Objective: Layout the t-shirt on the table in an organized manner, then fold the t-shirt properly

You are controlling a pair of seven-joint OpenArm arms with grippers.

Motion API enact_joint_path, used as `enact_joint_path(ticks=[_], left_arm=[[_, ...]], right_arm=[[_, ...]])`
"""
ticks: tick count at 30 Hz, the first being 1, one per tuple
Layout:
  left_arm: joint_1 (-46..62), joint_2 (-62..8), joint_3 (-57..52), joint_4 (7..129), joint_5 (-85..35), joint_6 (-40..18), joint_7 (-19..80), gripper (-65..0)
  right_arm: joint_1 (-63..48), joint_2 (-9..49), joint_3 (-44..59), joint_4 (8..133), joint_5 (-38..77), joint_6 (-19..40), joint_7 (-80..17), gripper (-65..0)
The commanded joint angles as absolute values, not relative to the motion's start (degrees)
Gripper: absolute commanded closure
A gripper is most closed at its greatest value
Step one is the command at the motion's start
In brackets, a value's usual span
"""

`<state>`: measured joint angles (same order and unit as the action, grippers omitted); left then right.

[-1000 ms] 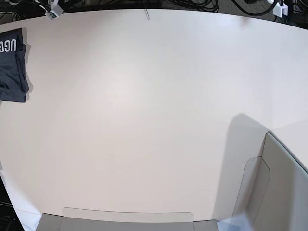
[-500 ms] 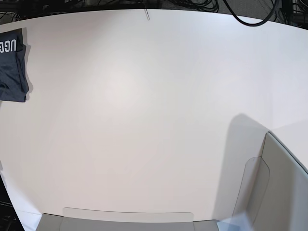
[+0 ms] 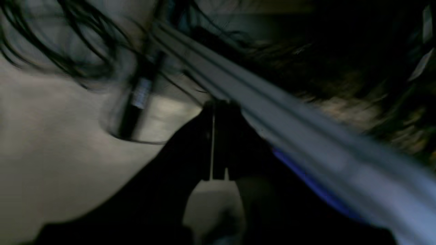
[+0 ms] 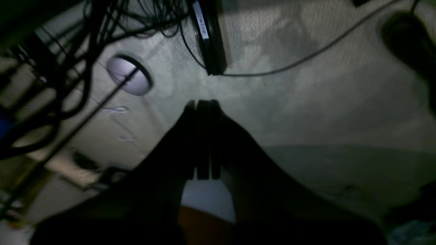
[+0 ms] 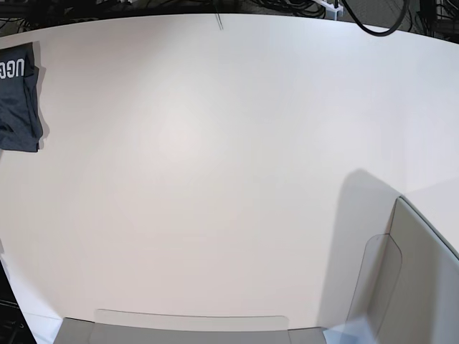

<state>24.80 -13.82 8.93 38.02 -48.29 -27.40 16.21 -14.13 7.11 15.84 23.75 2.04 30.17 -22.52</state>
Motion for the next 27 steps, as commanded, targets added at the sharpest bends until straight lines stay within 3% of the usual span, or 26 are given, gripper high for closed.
enact_joint_path(ticks=[1, 8, 10, 14, 17, 27], left_arm=[[24.31, -13.85, 11.82, 35.38, -45.32, -27.65, 13.76, 0.0], [16.48, -10.59, 23.08, 16.4, -33.1, -26.95, -5.93, 0.0], [15.52, -10.33, 23.16, 15.25, -33.01, -24.04, -5.93, 0.0], [14.99, -10.24, 23.16, 15.16, -33.01, -12.62, -6.37, 0.0], [13.49, -10.24, 23.16, 14.99, -32.92, -7.69, -6.46, 0.0], [13.05, -10.24, 23.16, 15.16, -32.92, -5.85, -6.46, 0.0]], right_arm=[[-13.05, 6.64, 15.87, 23.25, 0.48, 30.55, -19.91, 0.0], [-9.54, 6.2, 15.96, 19.3, -9.63, 29.23, -14.29, 0.0], [-9.27, 5.58, 15.96, 19.3, -9.71, 26.07, -14.29, 0.0], [-9.27, 5.05, 15.96, 19.3, -9.63, 18.51, -14.2, 0.0], [-8.66, 3.82, 15.96, 19.3, -9.71, 16.66, -14.2, 0.0], [-5.32, 0.04, 15.96, 19.3, -9.8, 16.57, -14.2, 0.0]])
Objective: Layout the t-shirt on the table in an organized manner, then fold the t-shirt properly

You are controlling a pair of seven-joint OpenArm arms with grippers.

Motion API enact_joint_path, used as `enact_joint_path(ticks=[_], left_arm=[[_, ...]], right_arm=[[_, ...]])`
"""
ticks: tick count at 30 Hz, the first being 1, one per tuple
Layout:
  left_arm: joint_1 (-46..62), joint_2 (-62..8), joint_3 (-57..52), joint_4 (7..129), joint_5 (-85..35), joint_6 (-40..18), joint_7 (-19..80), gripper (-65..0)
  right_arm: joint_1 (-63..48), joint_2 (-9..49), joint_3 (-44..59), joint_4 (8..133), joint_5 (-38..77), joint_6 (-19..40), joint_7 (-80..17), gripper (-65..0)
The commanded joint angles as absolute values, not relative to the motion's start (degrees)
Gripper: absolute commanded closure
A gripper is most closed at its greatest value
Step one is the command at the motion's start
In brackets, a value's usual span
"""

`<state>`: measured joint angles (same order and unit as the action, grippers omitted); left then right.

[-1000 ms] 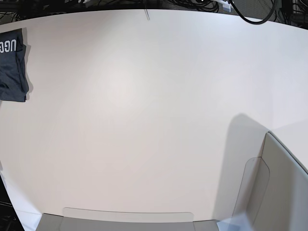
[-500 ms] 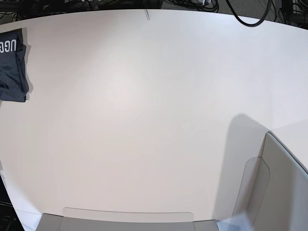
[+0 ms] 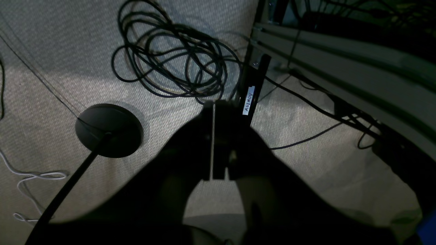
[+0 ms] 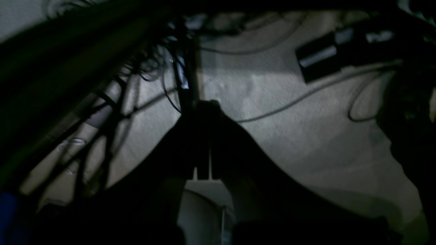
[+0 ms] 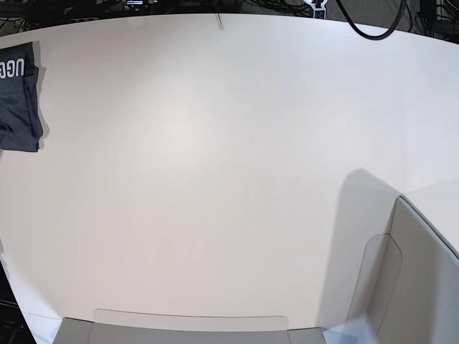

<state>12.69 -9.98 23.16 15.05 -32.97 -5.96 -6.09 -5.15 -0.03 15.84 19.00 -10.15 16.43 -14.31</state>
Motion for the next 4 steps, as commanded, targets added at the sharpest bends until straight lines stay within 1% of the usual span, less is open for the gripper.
enact_joint_path(ticks=[1, 4], left_arm=[[12.7, -10.15, 23.16, 15.25, -32.92, -5.85, -6.37, 0.0], [11.3, -9.01, 23.25, 15.25, -32.92, -5.85, -6.11, 0.0]], right_arm=[[-5.23, -0.31, 15.96, 19.3, -9.89, 16.57, -14.2, 0.0], [-4.79, -0.75, 15.96, 19.3, -9.89, 16.57, -14.2, 0.0]])
